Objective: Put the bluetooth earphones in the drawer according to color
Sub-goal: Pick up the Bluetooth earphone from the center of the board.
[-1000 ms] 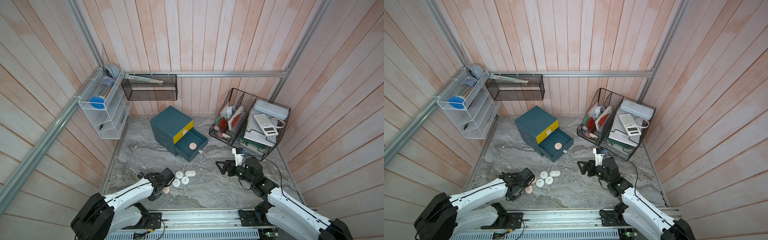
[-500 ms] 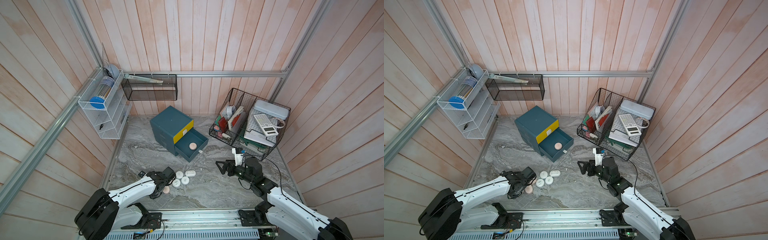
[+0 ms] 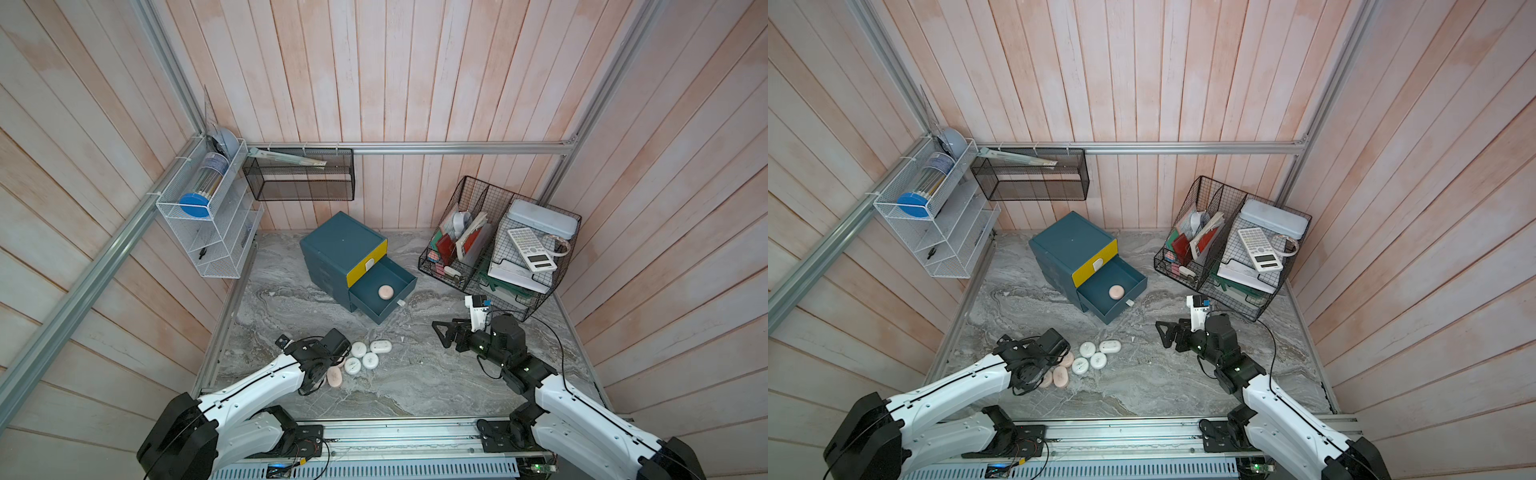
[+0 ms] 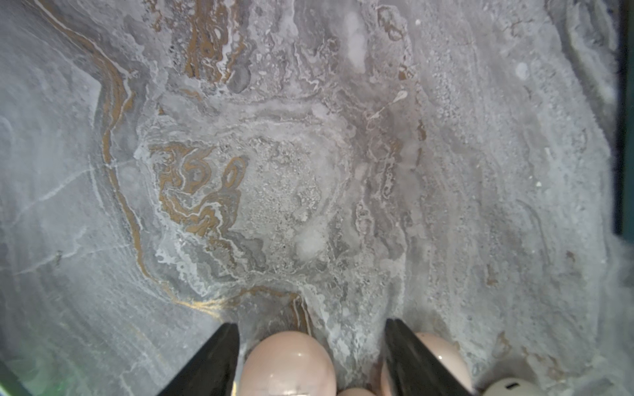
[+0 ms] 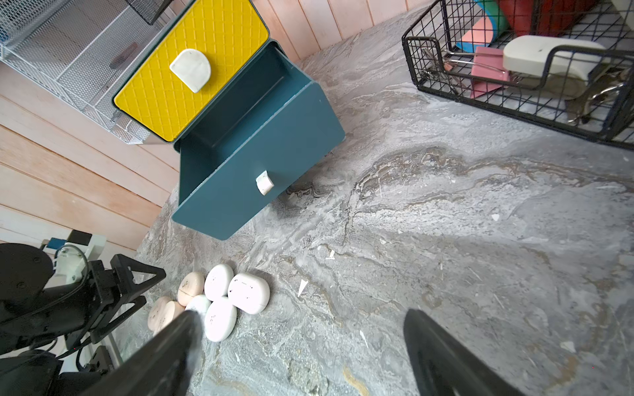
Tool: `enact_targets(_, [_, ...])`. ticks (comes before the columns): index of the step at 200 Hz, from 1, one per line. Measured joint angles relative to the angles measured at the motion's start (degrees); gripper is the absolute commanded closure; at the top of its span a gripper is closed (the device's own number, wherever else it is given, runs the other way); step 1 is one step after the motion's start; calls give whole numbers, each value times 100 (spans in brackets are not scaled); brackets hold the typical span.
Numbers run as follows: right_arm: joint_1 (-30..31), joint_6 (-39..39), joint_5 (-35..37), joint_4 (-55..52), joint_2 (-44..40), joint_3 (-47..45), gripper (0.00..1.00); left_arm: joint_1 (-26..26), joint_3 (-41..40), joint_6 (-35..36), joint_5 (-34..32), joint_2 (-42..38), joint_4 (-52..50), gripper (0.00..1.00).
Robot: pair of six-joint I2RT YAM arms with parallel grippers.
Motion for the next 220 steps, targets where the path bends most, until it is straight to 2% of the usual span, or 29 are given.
enact_targets(63, [0,-7,17,-4,-63,0,2,-2,-319,-238,739,-48,55,9])
enact_targets(108, [-9,-37,42,-42,-114,-2,2,-4,-304,-323,831,251,109,19])
enact_targets(159, [-20,-74,103,-83,-254,-44,2,-7,-234,-330,776,490,0,44])
enact_targets(220, [-26,-136,144,-105,-293,-66,2,-7,-151,-389,647,415,4,46])
